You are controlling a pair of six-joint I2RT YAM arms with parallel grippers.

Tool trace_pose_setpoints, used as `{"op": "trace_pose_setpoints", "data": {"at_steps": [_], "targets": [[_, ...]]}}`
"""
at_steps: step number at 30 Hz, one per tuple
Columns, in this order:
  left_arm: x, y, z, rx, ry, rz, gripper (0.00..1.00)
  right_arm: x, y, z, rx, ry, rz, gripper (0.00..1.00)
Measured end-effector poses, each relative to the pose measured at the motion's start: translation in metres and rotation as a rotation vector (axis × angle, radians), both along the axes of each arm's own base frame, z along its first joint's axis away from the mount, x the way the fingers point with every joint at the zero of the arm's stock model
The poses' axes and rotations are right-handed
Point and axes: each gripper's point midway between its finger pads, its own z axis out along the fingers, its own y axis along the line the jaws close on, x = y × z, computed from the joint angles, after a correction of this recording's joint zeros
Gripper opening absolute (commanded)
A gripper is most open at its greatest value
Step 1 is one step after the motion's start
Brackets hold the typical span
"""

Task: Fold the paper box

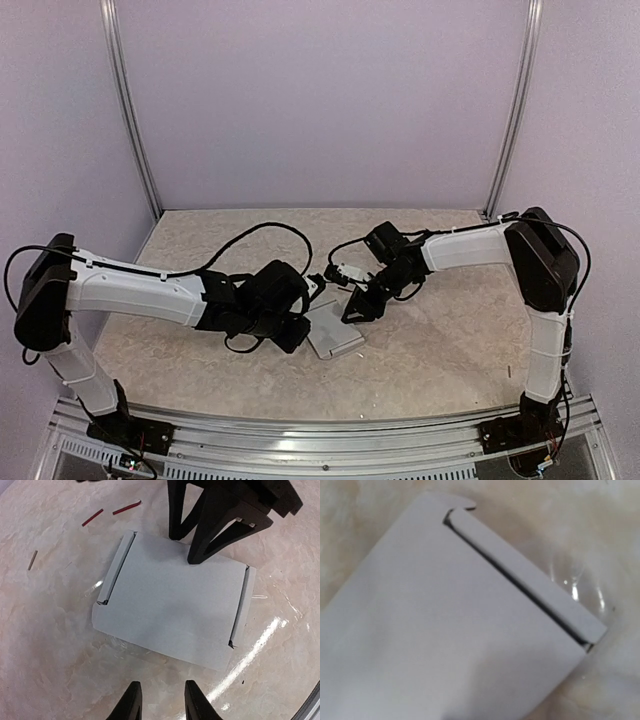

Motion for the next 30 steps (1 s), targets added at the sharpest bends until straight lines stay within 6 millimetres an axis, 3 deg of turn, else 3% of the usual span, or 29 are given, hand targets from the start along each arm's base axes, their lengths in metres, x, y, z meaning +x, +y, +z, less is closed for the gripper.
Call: {"op": "trace_pose_setpoints", "data": {"at_steps": [3,12,30], "targets": [[-0.002,0.007,-0.013,-0.013,0.069,0.015,0.21,0.0,0.0,0.0,0.0,0.001,0.0,0.35],[-0.013,-0.004,-0.037,-0.032,0.161,-0.022,0.18,0.0,0.0,0.0,0.001,0.001,0.001,0.35],[0.002,-0.01,-0.063,-0.003,0.171,-0.043,0.16,0.0,0.001,-0.001,0.011,0.015,0.004,0.34]]}}
